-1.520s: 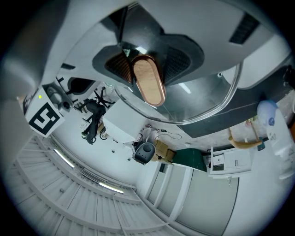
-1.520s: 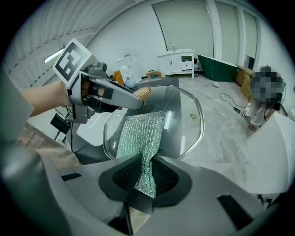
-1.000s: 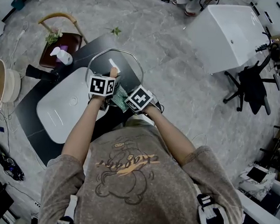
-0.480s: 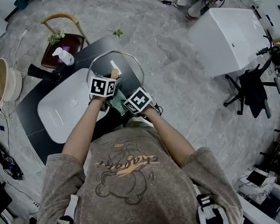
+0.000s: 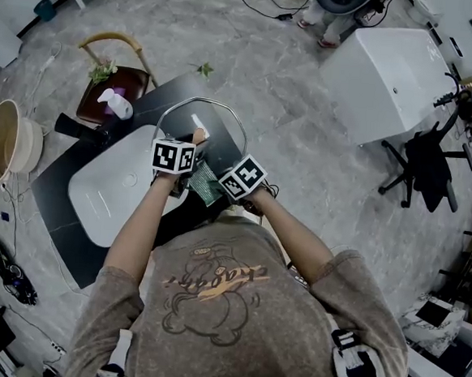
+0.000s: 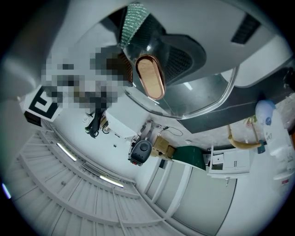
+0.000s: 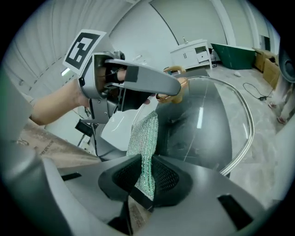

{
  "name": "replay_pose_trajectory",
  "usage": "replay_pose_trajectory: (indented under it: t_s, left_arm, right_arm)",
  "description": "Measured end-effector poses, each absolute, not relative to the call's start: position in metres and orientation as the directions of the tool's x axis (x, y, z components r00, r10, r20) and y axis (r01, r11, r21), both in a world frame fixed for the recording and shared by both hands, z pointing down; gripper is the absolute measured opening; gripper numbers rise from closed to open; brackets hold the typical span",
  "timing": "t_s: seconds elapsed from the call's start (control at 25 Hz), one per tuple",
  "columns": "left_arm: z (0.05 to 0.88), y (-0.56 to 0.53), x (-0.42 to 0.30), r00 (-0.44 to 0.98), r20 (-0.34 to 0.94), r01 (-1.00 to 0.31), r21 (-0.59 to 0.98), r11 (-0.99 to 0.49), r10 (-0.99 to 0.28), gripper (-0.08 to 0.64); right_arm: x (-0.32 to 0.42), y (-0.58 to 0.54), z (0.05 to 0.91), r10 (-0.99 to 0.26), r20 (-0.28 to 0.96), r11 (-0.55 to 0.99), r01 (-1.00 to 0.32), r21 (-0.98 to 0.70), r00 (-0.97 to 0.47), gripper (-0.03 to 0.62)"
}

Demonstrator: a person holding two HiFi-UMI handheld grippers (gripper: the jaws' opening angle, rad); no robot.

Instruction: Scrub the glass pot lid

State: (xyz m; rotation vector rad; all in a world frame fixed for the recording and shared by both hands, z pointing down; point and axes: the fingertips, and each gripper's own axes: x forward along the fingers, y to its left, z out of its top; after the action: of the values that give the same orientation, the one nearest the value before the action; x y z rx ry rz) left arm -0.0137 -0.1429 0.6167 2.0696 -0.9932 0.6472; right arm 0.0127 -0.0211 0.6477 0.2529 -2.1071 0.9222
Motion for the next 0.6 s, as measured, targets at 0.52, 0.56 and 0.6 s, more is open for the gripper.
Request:
replay_pose_trajectory:
  t_s: [0.52, 0.56, 0.6]
  left_arm:
    - [0.535, -0.135, -0.058, 0.575, 0.575, -0.816, 0.346, -0.464, -0.582, 0.215]
    - [0.527, -0.132, -0.061, 0.572, 0.56, -0.818, 0.341, -0.463, -0.599, 0.214]
    - [0.518, -0.129, -0.064, 0.567, 0.546, -0.823, 0.333, -0.46, -0.617, 0.215]
  right_arm:
    - [0.039, -0.076, 0.56, -0.085, 0.632, 0.711, -0.491, -0.503, -0.77, 0.087]
    - [0.043, -0.078, 0.554, -0.118, 0.623, 0.707, -0.506, -0.494, -0.773, 0.087]
    - [0.046, -0.081, 0.548, -0.155, 0.614, 0.702, -0.524, -0.482, -0.774, 0.087]
